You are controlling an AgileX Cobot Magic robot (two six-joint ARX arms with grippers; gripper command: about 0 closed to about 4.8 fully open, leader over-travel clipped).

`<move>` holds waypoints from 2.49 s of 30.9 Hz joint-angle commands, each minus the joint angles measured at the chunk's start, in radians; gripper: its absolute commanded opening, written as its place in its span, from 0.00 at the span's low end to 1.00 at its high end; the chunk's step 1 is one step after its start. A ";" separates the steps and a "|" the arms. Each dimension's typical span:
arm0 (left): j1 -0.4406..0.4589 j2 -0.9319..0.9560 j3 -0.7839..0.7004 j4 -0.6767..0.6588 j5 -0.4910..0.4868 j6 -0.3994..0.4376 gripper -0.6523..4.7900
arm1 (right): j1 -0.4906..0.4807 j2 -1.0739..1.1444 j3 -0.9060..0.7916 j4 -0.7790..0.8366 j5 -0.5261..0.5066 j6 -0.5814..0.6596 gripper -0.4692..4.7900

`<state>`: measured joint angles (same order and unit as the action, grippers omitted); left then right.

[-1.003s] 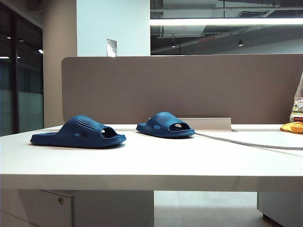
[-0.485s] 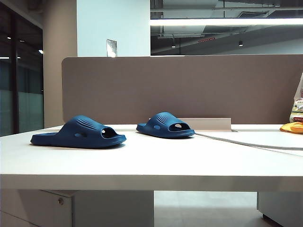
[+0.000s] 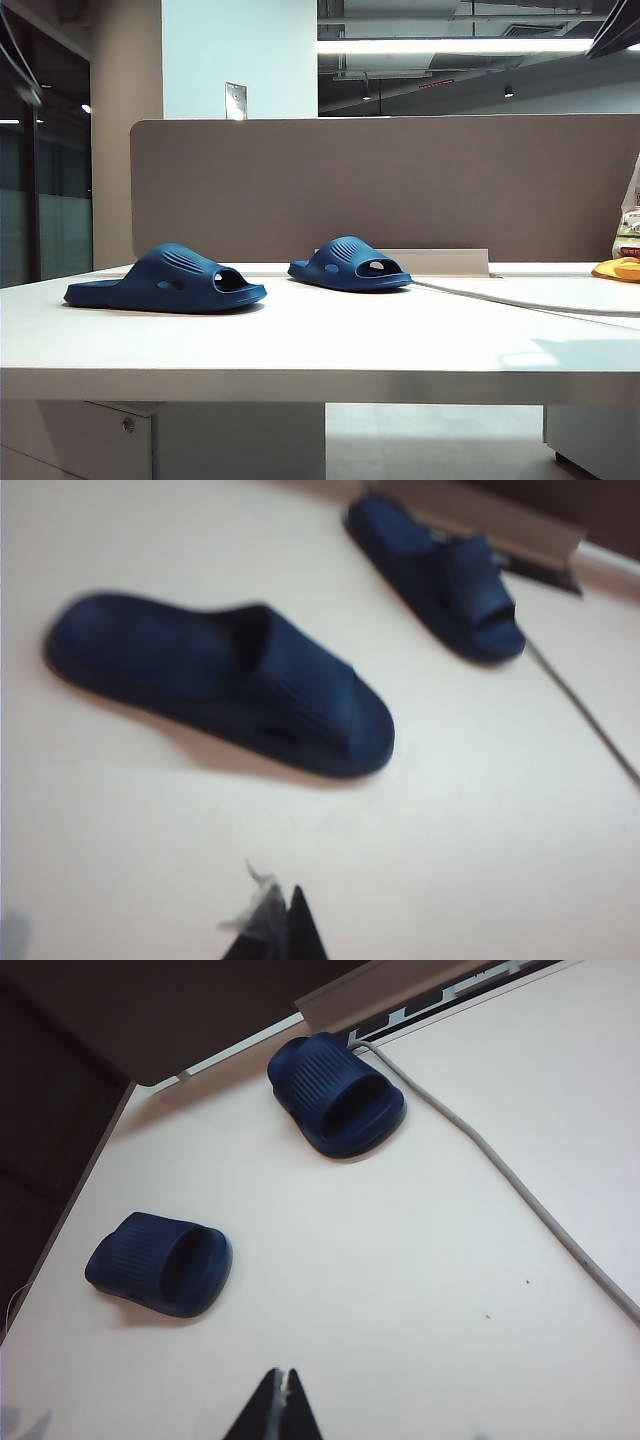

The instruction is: Interlock the pair of blue slippers on the table with their fronts facing up.

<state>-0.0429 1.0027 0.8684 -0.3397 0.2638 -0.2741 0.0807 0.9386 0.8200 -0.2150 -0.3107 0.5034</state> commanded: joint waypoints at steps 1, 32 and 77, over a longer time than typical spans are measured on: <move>-0.030 0.112 0.003 0.082 0.073 -0.083 0.12 | 0.002 0.029 0.007 0.081 -0.005 0.000 0.08; -0.444 0.700 0.084 0.820 -0.574 -0.775 0.11 | 0.001 0.074 0.007 0.124 0.048 -0.060 0.08; -0.053 0.457 0.091 0.356 -0.080 0.232 0.18 | 0.059 0.855 0.359 0.642 -0.445 0.211 0.13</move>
<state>-0.0937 1.4624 0.9569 -0.0013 0.1810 -0.0357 0.1291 1.7729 1.1549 0.4065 -0.7879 0.7143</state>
